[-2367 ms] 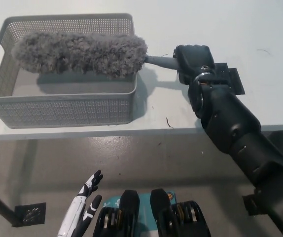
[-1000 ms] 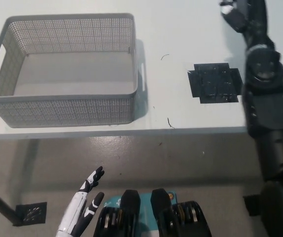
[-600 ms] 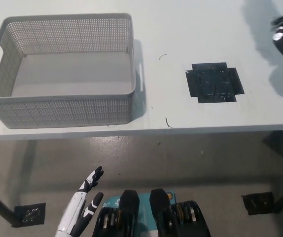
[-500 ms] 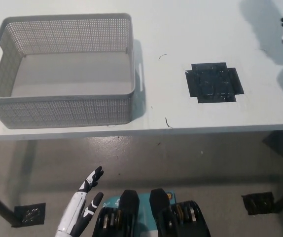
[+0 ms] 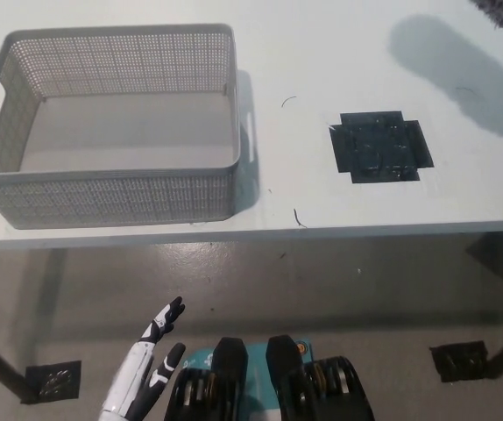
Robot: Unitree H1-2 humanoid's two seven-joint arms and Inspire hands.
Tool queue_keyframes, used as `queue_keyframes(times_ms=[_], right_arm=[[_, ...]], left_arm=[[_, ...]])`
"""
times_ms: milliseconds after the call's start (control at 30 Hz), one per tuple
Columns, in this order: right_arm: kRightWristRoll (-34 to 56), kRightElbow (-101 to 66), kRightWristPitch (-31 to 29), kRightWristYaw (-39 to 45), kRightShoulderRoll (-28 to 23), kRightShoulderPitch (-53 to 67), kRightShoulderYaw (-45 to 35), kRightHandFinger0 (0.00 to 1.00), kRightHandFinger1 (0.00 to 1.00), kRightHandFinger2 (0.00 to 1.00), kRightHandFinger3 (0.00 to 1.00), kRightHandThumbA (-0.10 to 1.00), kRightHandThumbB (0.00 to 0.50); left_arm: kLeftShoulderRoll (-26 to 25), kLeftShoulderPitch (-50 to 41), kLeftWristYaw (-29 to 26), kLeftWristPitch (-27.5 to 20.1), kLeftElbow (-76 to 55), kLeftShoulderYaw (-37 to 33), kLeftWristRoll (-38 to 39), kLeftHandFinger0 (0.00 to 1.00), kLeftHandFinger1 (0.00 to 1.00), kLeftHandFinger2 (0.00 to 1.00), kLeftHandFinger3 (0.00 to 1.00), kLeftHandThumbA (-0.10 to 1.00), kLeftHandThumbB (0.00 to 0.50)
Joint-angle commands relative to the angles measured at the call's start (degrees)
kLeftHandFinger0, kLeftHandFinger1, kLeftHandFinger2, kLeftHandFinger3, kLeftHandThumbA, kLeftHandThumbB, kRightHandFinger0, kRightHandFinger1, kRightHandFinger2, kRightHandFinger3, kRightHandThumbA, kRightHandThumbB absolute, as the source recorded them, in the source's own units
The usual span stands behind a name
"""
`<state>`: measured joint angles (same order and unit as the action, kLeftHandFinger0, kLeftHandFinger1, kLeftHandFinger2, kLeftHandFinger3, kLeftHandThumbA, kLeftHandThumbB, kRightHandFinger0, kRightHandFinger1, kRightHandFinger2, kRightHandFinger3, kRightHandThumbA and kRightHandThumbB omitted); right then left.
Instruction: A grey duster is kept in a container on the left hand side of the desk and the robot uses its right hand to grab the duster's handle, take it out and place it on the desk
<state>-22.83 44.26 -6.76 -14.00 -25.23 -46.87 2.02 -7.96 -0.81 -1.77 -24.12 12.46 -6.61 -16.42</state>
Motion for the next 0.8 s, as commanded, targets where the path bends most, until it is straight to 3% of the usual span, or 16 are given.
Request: queue_keyframes(times_ms=[0, 100, 133, 167, 200, 267, 300, 333, 367, 400, 433, 500, 533, 567, 733, 767], right_arm=[[-3.2, -0.4, -5.2, -3.2, -2.7, -2.8, 2.1, 0.0, 0.0, 0.06, 0.11, -0.1, 0.206], [-3.9, 0.7, -5.3, -3.9, -2.8, -3.1, 3.1, 0.0, 0.01, 0.12, 0.01, -0.1, 0.201], [-3.9, 0.7, -4.6, -3.7, -2.8, -3.1, 3.3, 0.0, 0.03, 0.18, 0.21, -0.1, 0.21], [-4.4, 1.4, -4.3, -3.8, -2.9, -3.4, 3.9, 0.0, 0.04, 0.18, 0.17, -0.1, 0.205], [-4.7, 1.3, -4.4, -3.4, -3.1, -3.4, 4.4, 0.0, 0.03, 0.17, 0.27, -0.1, 0.217], [-5.5, 2.3, -5.0, -4.3, -3.2, -3.7, 5.1, 0.0, 0.0, 0.1, 0.2, -0.1, 0.22], [-5.8, 2.4, -5.1, -4.3, -3.3, -3.7, 5.4, 0.0, 0.0, 0.08, 0.23, -0.1, 0.219], [-7.1, 3.5, -5.5, -5.0, -3.5, -4.1, 6.5, 0.0, 0.0, 0.04, 0.11, -0.1, 0.211], [-9.0, 5.3, -6.1, -6.6, -3.9, -4.6, 8.1, 0.01, 0.01, 0.08, 0.04, -0.1, 0.197], [-9.9, 6.4, -6.3, -7.4, -4.1, -4.8, 9.0, 0.0, 0.03, 0.13, 0.03, -0.1, 0.195], [-11.0, 7.7, -6.2, -7.3, -4.3, -5.1, 10.4, 0.0, 0.05, 0.27, 0.04, -0.1, 0.181], [-12.6, 9.6, -6.1, -8.7, -4.5, -5.5, 12.4, 0.0, 0.14, 0.47, 0.1, -0.1, 0.188], [-12.8, 11.1, -6.3, -9.4, -4.5, -5.9, 13.2, 0.0, 0.21, 0.59, 0.18, -0.1, 0.204], [-13.3, 12.0, -5.8, -9.8, -4.5, -6.2, 14.1, 0.0, 0.27, 0.65, 0.25, -0.1, 0.204], [-16.3, 12.1, -6.0, -11.5, -5.3, -6.5, 17.8, 0.0, 0.29, 0.63, 0.38, -0.1, 0.214], [-17.3, 12.6, -7.4, -13.1, -5.5, -6.7, 18.9, 0.0, 0.25, 0.57, 0.39, -0.1, 0.23]], left_arm=[[-0.4, -0.1, -0.5, -2.2, -1.3, 0.1, -0.1, 1.0, 1.0, 1.0, 1.0, 1.0, 0.056], [-0.5, -0.1, -0.7, -2.6, -1.3, 0.2, -0.3, 1.0, 1.0, 1.0, 1.0, 1.0, 0.057], [-0.4, -0.1, -0.7, -2.4, -1.4, 0.2, -0.2, 1.0, 1.0, 1.0, 1.0, 1.0, 0.056], [-0.5, -0.1, -0.6, -2.3, -1.3, 0.2, -0.2, 1.0, 1.0, 1.0, 1.0, 1.0, 0.056], [-0.5, -0.1, -0.4, -2.1, -1.4, 0.2, 0.1, 1.0, 1.0, 1.0, 1.0, 1.0, 0.058], [-0.5, 0.0, -0.5, -2.2, -1.5, 0.3, 0.0, 1.0, 1.0, 1.0, 1.0, 1.0, 0.057], [-0.5, 0.0, -0.5, -2.1, -1.6, 0.3, 0.0, 1.0, 1.0, 1.0, 1.0, 1.0, 0.056], [-0.5, 0.0, -0.5, -1.9, -1.7, 0.4, 0.0, 1.0, 1.0, 1.0, 1.0, 1.0, 0.061], [-0.5, -0.1, -0.5, -1.8, -1.7, 0.4, 0.0, 1.0, 1.0, 1.0, 1.0, 1.0, 0.061], [-0.5, -0.1, -0.4, -1.7, -1.7, 0.4, 0.0, 1.0, 1.0, 1.0, 1.0, 1.0, 0.06], [-0.5, 0.0, -0.5, -1.8, -1.7, 0.4, 0.0, 1.0, 1.0, 1.0, 1.0, 1.0, 0.058], [-0.5, 0.0, -0.5, -2.1, -1.5, 0.4, -0.1, 1.0, 1.0, 1.0, 1.0, 1.0, 0.058], [-0.6, -0.1, -0.4, -2.0, -1.6, 0.4, 0.0, 1.0, 1.0, 1.0, 1.0, 1.0, 0.059], [-0.6, -0.1, -0.3, -2.0, -1.6, 0.4, 0.1, 1.0, 1.0, 1.0, 1.0, 1.0, 0.06], [-0.4, -0.2, -0.6, -1.8, -1.7, 0.5, -0.1, 1.0, 1.0, 1.0, 1.0, 1.0, 0.069], [-0.4, -0.2, -0.4, -1.8, -1.7, 0.5, 0.2, 1.0, 1.0, 1.0, 1.0, 1.0, 0.068]])
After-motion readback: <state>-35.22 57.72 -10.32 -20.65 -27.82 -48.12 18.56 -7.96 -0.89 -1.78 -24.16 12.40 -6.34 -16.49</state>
